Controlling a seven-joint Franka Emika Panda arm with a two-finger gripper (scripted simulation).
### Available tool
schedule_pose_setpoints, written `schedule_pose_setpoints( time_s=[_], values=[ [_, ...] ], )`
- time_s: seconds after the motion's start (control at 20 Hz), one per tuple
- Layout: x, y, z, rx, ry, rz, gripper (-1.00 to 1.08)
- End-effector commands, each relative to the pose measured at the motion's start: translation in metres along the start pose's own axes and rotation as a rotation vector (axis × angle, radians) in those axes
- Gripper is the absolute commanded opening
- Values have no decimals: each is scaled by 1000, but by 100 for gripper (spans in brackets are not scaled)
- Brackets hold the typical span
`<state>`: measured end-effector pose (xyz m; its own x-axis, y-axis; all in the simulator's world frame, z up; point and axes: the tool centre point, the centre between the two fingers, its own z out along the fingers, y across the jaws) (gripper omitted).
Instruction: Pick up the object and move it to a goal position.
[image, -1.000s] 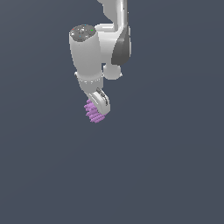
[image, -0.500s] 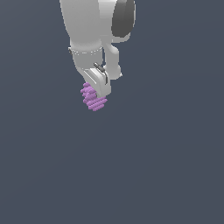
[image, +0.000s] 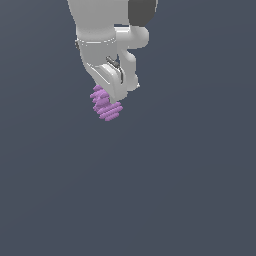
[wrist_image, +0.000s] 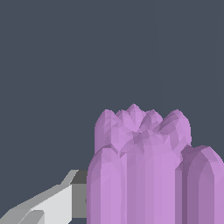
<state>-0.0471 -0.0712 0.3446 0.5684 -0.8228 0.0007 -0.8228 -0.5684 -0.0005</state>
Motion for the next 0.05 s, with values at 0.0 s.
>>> schedule_pose_setpoints(
  time_s=[0.0],
  values=[
    [0,0,-1,-1,-1,0,-100]
  ],
)
